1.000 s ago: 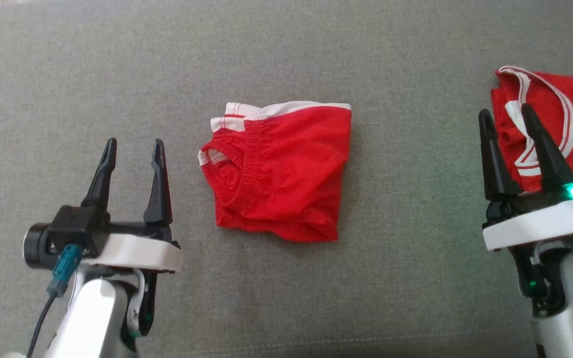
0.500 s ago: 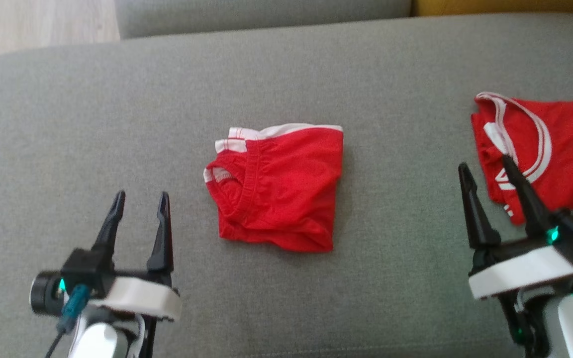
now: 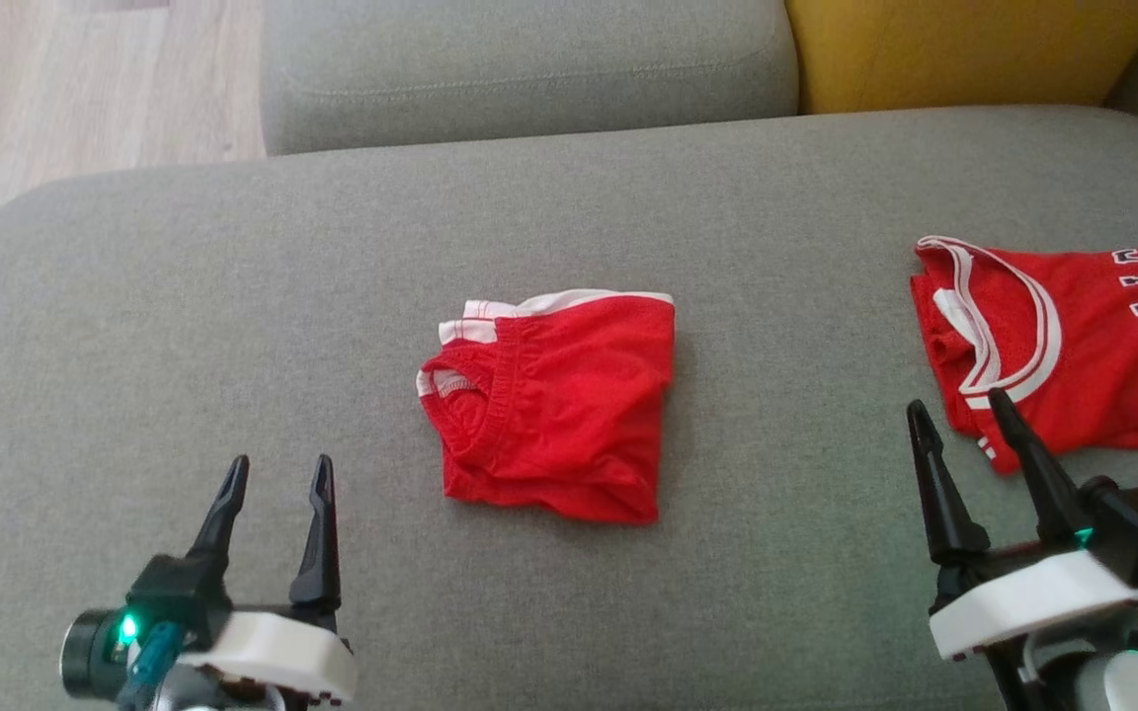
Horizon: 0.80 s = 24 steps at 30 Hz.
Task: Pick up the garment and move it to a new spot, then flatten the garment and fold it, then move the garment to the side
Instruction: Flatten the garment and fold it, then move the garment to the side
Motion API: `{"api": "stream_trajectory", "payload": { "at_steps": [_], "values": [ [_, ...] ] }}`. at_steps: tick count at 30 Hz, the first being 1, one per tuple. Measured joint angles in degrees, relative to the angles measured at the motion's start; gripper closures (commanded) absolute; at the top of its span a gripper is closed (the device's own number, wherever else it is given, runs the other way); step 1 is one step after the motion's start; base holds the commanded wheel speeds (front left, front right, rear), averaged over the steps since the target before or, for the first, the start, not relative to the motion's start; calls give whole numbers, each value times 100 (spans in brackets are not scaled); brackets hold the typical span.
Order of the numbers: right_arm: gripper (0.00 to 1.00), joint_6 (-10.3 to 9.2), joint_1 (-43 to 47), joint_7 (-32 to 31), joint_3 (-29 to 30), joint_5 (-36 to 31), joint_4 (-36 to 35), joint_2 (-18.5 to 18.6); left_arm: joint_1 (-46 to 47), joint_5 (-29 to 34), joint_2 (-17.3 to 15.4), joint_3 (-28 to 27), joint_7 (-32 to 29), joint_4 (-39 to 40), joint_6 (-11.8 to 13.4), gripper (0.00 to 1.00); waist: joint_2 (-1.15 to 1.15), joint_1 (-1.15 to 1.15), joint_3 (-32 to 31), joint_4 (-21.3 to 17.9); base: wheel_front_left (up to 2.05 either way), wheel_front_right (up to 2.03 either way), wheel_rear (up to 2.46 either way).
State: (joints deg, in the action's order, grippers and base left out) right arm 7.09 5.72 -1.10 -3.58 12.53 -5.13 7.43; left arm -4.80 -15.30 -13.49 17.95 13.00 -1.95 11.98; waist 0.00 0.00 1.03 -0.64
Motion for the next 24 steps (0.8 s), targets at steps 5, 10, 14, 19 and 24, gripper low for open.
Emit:
{"api": "stream_trajectory", "payload": {
  "at_steps": [5, 10, 14, 19, 24],
  "values": [
    [0, 0, 11, -52, 8, 0, -24, -5, -64, -1, -7, 9, -40, 68, 20, 0, 0, 0, -38, -4, 0, 0, 0],
    [0, 1, 20, -112, 22, 0, -36, -5, -82, -1, -15, 22, -67, 77, 64, 0, 0, 0, -63, -4, 0, 0, 0],
    [0, 0, 57, -154, 20, 0, -40, -5, -90, -1, -18, 36, -83, 136, 73, 0, 0, 0, -72, -10, 0, 0, 0],
    [0, 0, 62, -177, 19, 0, -43, -5, -90, -29, -24, 51, -83, 148, 120, 0, 0, 0, -47, 7, 0, 0, 0],
    [0, 1, 62, -177, 18, 0, -51, -5, -88, -34, -24, 94, -86, 176, 165, 0, 0, 0, -13, 6, 0, 0, 0]
  ]
}}
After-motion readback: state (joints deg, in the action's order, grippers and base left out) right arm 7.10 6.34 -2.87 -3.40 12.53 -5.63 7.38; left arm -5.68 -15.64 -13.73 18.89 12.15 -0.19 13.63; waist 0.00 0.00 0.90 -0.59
